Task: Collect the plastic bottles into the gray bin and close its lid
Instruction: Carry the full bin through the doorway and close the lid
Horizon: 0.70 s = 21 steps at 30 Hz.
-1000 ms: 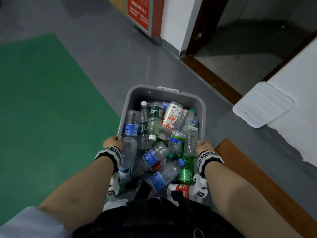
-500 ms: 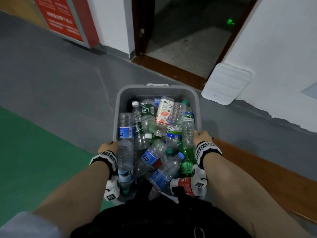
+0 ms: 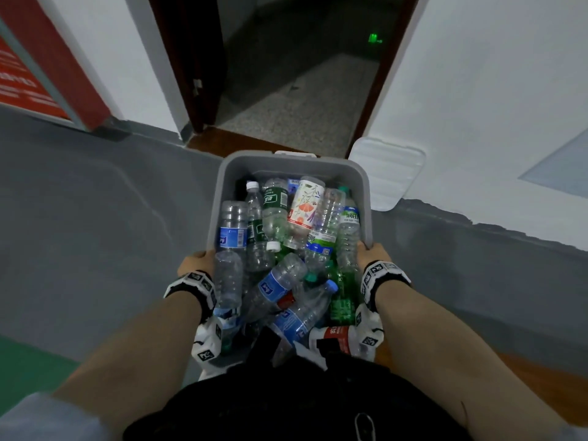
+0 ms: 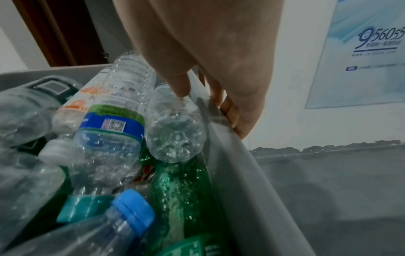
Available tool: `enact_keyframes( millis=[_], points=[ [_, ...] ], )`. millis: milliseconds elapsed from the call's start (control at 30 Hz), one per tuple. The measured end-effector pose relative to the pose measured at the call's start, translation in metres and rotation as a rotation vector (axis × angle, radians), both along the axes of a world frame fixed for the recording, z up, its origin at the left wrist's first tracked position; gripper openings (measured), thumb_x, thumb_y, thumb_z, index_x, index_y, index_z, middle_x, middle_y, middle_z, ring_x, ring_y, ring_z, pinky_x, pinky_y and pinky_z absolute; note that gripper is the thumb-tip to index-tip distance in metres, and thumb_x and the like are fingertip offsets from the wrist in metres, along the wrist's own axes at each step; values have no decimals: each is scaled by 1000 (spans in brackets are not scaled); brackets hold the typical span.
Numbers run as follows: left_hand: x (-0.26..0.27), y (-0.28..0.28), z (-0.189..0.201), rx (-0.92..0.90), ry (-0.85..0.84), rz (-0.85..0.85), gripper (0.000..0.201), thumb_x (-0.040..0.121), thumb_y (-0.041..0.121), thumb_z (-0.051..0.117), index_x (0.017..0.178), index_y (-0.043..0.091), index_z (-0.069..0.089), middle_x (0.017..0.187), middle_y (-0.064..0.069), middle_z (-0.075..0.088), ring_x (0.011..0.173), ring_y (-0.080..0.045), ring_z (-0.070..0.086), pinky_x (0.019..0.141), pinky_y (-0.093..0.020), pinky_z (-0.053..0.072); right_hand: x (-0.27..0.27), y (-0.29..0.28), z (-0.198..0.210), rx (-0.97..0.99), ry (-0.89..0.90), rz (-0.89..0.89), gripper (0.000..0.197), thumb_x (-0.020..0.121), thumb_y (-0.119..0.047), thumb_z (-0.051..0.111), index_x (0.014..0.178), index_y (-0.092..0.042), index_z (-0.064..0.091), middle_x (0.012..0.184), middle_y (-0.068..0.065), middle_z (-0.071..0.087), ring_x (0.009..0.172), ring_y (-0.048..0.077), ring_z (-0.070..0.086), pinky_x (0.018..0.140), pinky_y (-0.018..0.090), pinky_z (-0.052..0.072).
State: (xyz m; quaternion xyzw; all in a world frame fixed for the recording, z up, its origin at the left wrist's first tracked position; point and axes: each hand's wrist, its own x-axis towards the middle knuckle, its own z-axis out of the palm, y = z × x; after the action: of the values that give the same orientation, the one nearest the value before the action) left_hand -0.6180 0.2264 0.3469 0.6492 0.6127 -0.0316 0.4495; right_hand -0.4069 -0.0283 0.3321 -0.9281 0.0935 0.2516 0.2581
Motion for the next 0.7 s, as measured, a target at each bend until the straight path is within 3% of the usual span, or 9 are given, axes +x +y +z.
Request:
enact_keyframes(
  millis=[267, 467, 600, 700],
  points=[
    [171, 16, -2, 13, 2, -168, 37, 95, 32, 50, 120, 10, 65, 120, -18, 64, 110, -36, 58, 89, -32, 45, 112, -18, -15, -44, 18, -223, 47, 99, -37, 41, 127, -1, 49, 129, 22, 54, 116, 38, 54, 96, 40, 43],
    [290, 51, -11, -69, -2, -268, 42, 92, 40, 53, 125, 16, 63, 130, -14, 59, 117, -35, 55, 100, -36, 44, 206, -2, -13, -69, 13, -299, 54, 98, -41, 42, 133, 0, 43, 133, 23, 50, 120, 38, 51, 95, 39, 42],
    [376, 68, -6, -117, -31, -320, 47, 82, 49, 61, 115, 16, 69, 121, -12, 65, 106, -35, 61, 97, -39, 49, 261, 2, -6, -98, 25, -447, 54, 98, -41, 42, 133, 0, 42, 134, 24, 49, 121, 38, 51, 95, 42, 42],
    [418, 73, -8, -137, -1, -372, 48, 85, 51, 55, 113, 14, 67, 117, -12, 65, 102, -35, 62, 94, -39, 49, 287, 6, -3, -114, 27, -504, 53, 99, -40, 41, 131, 1, 43, 133, 24, 49, 119, 38, 51, 94, 41, 43]
  ],
)
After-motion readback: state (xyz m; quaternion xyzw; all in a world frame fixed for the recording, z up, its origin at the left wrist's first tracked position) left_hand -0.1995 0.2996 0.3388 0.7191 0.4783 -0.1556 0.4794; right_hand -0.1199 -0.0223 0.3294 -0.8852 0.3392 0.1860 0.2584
